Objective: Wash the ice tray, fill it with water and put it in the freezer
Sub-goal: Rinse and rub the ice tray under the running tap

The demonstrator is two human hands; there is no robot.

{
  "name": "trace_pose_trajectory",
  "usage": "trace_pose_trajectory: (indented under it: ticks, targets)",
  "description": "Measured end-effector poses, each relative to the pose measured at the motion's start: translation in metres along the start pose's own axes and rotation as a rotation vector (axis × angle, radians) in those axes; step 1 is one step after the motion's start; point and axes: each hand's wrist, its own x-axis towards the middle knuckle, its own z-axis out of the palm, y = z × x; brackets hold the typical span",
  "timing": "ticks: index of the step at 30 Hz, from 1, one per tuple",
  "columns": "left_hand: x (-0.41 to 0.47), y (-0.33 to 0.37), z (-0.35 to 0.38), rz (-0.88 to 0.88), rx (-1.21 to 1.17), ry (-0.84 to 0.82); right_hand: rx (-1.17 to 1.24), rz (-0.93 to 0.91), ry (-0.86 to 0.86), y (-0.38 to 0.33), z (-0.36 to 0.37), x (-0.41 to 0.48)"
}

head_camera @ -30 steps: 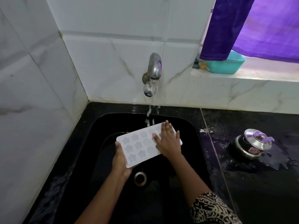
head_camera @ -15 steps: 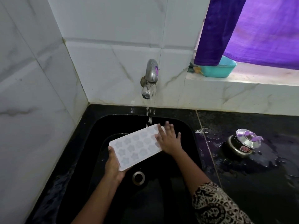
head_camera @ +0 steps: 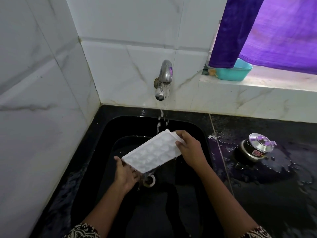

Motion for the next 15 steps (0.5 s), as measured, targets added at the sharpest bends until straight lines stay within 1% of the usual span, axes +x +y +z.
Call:
trace_pose_trajectory:
  ticks: [3,5,6,8,12,15]
  targets:
    - [-0.003,0.008,0.004,0.009,-0.041,-0.053,0.137,-0.121,0.073,0.008,-0.002,-0.011]
    - [-0.01,0.014,0.012,0.043,-0.06,-0.053,0.187,-0.144,0.163,0.016,-0.001,-0.014]
    - [-0.012,0.017,0.015,0.059,-0.068,-0.048,0.232,-0.118,0.213,0.018,-0.002,-0.015]
    - [-0.011,0.021,0.018,0.085,-0.082,-0.048,0.38,0.002,0.285,0.017,-0.004,-0.019]
    - [-0.002,0.019,0.031,0.112,-0.093,-0.049,0.751,0.277,0.339,0.018,-0.002,-0.024]
    - [0.006,0.015,0.057,0.129,-0.082,-0.094,1.045,0.384,0.44,0.018,-0.011,-0.021]
